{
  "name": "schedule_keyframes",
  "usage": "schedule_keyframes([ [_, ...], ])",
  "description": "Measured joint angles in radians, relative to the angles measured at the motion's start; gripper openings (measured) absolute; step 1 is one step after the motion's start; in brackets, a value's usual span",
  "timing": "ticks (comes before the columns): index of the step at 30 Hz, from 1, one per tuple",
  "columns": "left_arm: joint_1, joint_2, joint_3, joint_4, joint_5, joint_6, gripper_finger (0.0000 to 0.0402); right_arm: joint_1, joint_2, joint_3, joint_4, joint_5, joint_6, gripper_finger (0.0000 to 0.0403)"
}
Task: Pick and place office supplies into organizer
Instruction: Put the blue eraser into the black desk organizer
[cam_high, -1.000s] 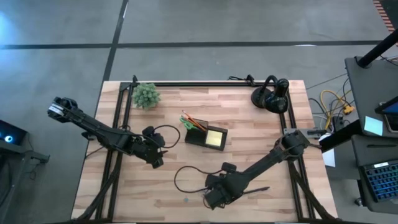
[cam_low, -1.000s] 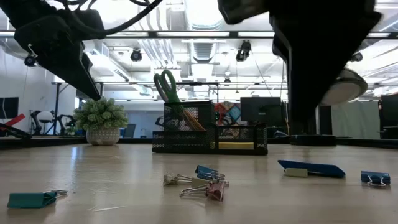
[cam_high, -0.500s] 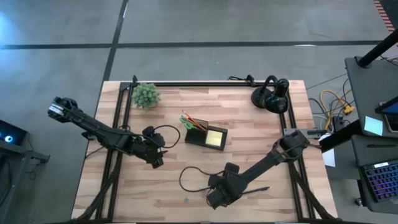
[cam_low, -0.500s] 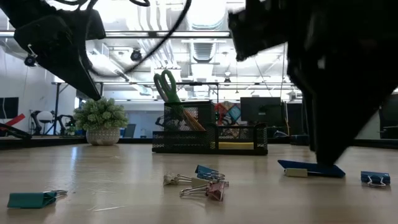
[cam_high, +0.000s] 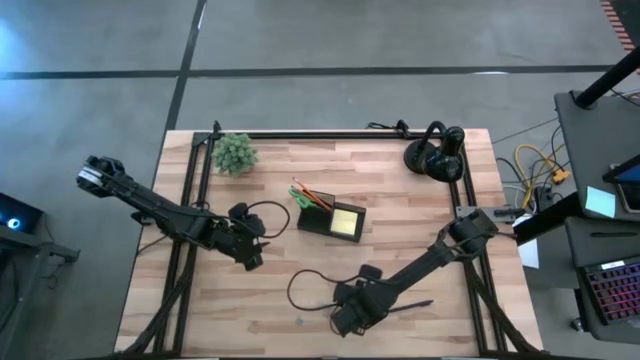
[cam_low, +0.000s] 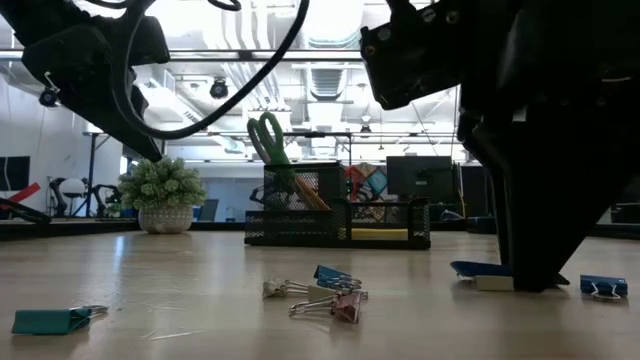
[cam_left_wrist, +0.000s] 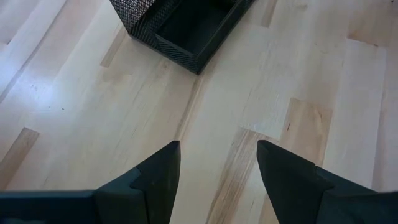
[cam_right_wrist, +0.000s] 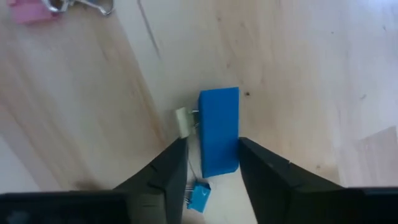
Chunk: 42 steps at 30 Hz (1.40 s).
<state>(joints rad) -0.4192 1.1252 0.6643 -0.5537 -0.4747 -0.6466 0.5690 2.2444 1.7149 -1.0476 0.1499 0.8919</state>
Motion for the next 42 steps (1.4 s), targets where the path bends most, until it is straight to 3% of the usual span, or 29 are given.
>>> schedule_keyframes([
  [10,0.0,0.0,0.0,0.0,0.0,0.0,0.0199,0.0,-0.005,0.007,-0.016,-0.002,-0.085,0.0033],
  [16,0.0,0.0,0.0,0.0,-0.001,0.0,0.0199,-0.011,-0.02,0.036,-0.126,0.02,-0.085,0.0015],
  [22,0.0,0.0,0.0,0.001,-0.001,0.0,0.0199,-0.097,-0.063,0.104,-0.185,0.134,-0.104,0.0008],
  [28,0.0,0.0,0.0,0.005,-0.001,0.0,0.0199,-0.233,-0.067,0.239,-0.173,0.271,-0.299,0.0008],
  [31,0.0,0.0,0.002,0.004,-0.001,-0.001,0.0199,-0.305,-0.069,0.269,-0.139,0.289,-0.432,0.0008],
  [35,0.0,-0.004,0.005,0.008,-0.001,-0.004,0.0199,-0.385,-0.068,0.267,-0.066,0.272,-0.599,0.0008],
  [39,0.0,-0.01,0.001,0.004,-0.001,-0.05,0.0199,-0.44,-0.062,0.251,0.018,0.148,-0.745,0.0008],
  [42,0.0,-0.011,0.0,-0.007,-0.001,-0.055,0.0199,-0.456,-0.054,0.246,0.025,0.134,-0.811,0.0008],
])
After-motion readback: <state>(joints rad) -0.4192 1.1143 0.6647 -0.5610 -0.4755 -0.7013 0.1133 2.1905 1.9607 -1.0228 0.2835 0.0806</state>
